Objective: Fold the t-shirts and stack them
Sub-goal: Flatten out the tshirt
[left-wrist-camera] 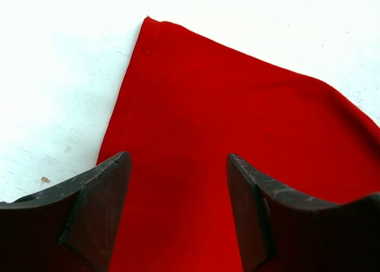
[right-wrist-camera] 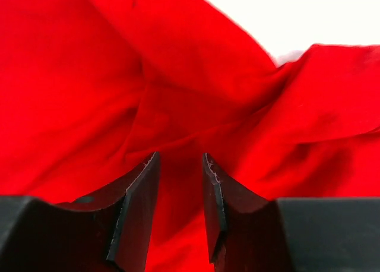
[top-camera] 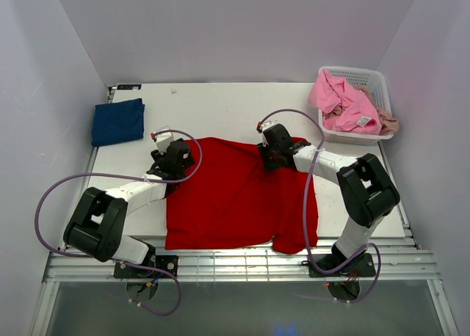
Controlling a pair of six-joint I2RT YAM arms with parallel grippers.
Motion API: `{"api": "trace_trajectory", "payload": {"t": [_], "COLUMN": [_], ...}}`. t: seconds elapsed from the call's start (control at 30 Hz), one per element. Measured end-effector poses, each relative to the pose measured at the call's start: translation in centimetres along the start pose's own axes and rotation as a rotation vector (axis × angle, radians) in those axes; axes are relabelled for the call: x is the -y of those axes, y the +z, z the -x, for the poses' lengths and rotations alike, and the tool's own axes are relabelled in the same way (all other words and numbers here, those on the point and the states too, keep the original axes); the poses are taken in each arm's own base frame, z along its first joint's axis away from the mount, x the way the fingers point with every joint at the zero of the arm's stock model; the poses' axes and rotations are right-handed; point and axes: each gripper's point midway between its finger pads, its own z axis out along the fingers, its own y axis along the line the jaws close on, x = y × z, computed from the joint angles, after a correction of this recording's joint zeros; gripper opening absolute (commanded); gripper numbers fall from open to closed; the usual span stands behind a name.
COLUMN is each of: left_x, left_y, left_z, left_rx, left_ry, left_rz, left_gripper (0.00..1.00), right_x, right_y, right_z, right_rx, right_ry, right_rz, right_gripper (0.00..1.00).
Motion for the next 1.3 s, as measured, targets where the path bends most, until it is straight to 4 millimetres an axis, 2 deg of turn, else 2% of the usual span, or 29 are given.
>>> {"api": "trace_trajectory", "payload": {"t": [0.23,0.5,0.97,1.17,1.2,1.3], "left_x": [-0.1,-0.2,-0.5,-1.0,-1.1,-1.9], "left_y": [0.0,0.0,-0.5,-0.4,-0.4,0.0], "left_z": [-0.2,-0.3,0.2,0.4,0.5,0.9], "left_rx": [-0.004,-0.007,0.005,0.010,0.011,0.016], "left_ry": [0.003,0.005,-0.004,-0.007,-0.008,-0.015], "left_rz": [0.003,0.005,0.004,0.013,0.018,0.038], "left_gripper": [0.75,0.75,0.76,0.76,0.76,0.77], "right_x": [-1.5,-2.9,-2.1,-2.1,-2.2,-2.4], "right_y": [-0.1,-0.3,-0.1,0.8,1.0,1.3], "right_z": [-0.3,-0.3,-0.2,-1.1,-1.3,-1.5], "right_rx": [-0.009,-0.002,0.005,-0.024,-0.031,-0.037], "right_ry": [-0.003,-0.004,-0.002,-0.005,-0.006,-0.008], "right_rz": [0.052,0.090,0.044,0.042,0.045,0.055], "right_gripper": [0.44,0.44,0.41,0.40,0.38,0.10]}}
